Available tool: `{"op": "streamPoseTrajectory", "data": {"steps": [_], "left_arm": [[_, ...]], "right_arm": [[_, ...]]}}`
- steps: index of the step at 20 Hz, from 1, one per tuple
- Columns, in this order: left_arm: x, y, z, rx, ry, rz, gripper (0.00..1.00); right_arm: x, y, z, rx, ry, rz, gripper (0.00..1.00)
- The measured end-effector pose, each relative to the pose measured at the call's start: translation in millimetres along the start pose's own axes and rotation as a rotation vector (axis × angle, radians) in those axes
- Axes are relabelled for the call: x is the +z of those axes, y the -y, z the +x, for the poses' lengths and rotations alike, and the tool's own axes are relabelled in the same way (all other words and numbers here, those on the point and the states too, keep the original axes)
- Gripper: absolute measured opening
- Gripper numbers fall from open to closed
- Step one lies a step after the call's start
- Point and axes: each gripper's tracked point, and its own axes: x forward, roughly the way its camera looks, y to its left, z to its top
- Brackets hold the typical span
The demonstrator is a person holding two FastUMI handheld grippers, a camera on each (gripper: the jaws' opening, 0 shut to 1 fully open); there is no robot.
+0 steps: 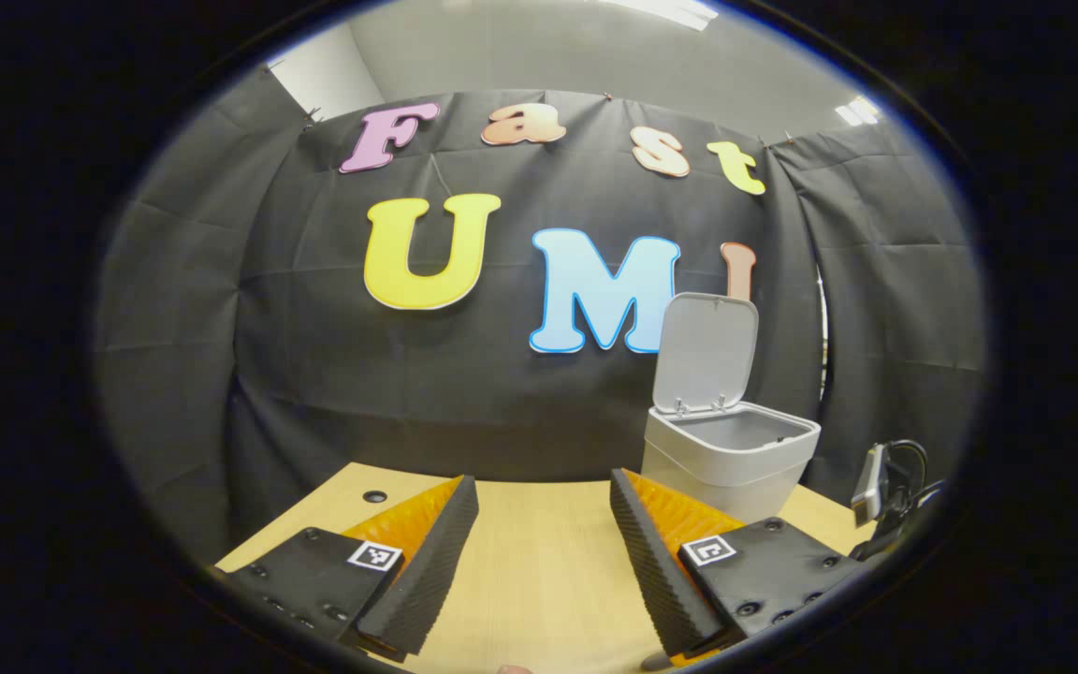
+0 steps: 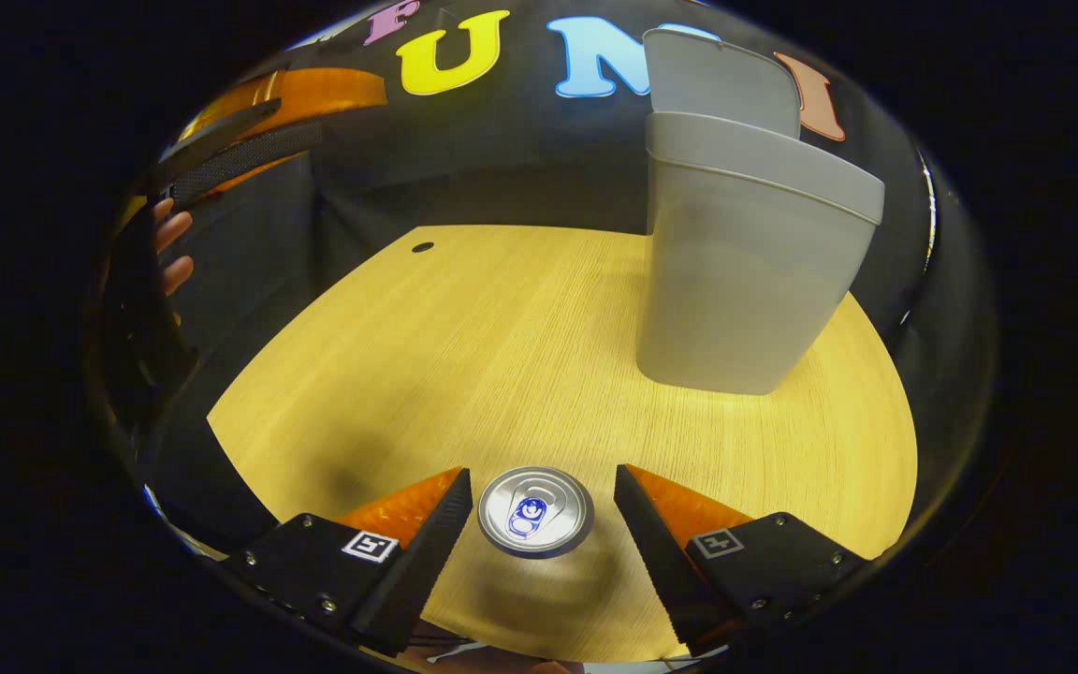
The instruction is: Press the lid of the desktop garbage bin to open it, pick up the crumpled paper on the desktop and throw it into the bin, then pick up the pop can on the desktop and drop it into the bin, and finally close the garbage bin lid.
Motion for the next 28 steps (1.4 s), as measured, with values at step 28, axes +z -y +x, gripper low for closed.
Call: {"op": "streamPoseTrajectory", "data": {"steps": [28], "left_arm": [[0,15,-10,0.005,-0.003,0.003,0.95]], "right_arm": [[73,36,-58,-0.044,0.264,0.032,0.83]]}}
